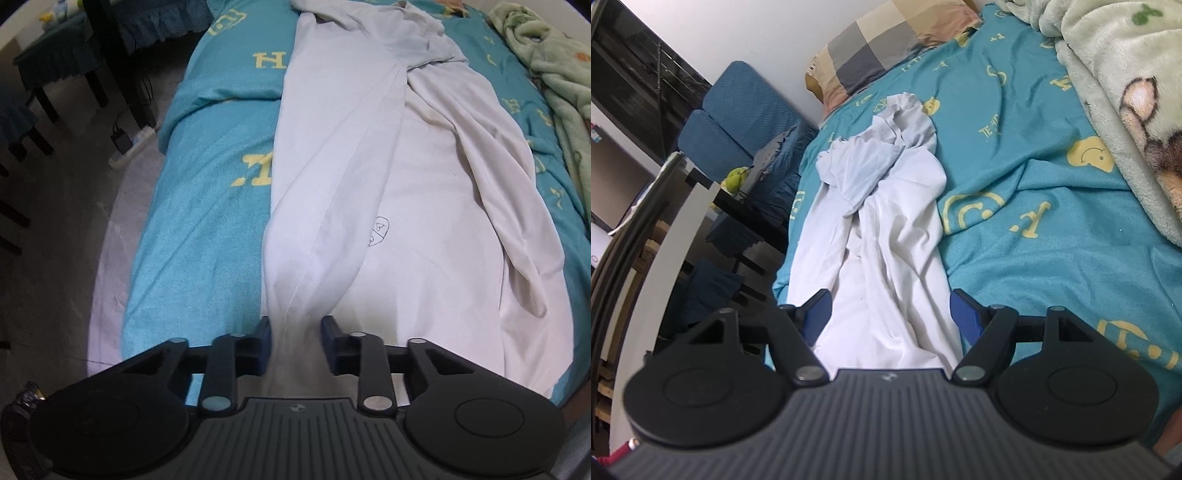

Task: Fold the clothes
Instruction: 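Release the T-shirt and withdraw both grippers above the folded shirt, then grasp the T-shirt hem with the left gripper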

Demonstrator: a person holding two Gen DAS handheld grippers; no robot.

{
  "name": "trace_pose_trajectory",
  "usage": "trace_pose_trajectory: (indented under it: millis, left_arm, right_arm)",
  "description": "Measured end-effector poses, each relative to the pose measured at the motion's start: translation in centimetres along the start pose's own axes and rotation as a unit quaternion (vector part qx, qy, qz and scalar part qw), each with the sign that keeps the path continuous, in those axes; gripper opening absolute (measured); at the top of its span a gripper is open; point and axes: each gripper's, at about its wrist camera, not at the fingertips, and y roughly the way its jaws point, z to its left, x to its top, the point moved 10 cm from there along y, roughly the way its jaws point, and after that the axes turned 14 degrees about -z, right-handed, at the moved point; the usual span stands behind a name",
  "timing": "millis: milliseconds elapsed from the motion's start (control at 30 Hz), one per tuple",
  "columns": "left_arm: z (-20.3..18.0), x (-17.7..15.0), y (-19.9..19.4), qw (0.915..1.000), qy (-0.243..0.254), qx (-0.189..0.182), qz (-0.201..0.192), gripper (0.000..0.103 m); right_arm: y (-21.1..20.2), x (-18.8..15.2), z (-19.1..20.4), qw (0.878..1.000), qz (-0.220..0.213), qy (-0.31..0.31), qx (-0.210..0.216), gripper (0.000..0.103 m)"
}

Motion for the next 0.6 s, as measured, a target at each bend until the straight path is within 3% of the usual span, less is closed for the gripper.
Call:
trace_pose_trajectory:
  millis: [33,133,367,600]
  left_arm:
    - [-0.3,0.1,-0.3,1.0000,0.006,0.001,-0.006,0.013]
    - [-1.0,0.6,-1.3,0.9995,0.024,0.003,-0.019,0.005]
    - [-4.7,2.2,-4.9,0.9922,0.112,-0.005,-0.054,0.004]
    - [-11.4,3.5,-7.7,0.9742,0.207,-0.033,-0.084,0.004]
  right_arm:
    - [0.1,0.0,-0.1,1.000,0.001,0.001,-0.001,0.072]
    - [0.2,-0.1,-0.2,1.000,0.003,0.003,-0.003,0.072]
    - [0.2,0.0,-0.5,1.000,0.000,0.012,-0.007,0.072]
    - [0.3,0.0,-0.9,1.000,-0.004,0.018,-0.014,0.072]
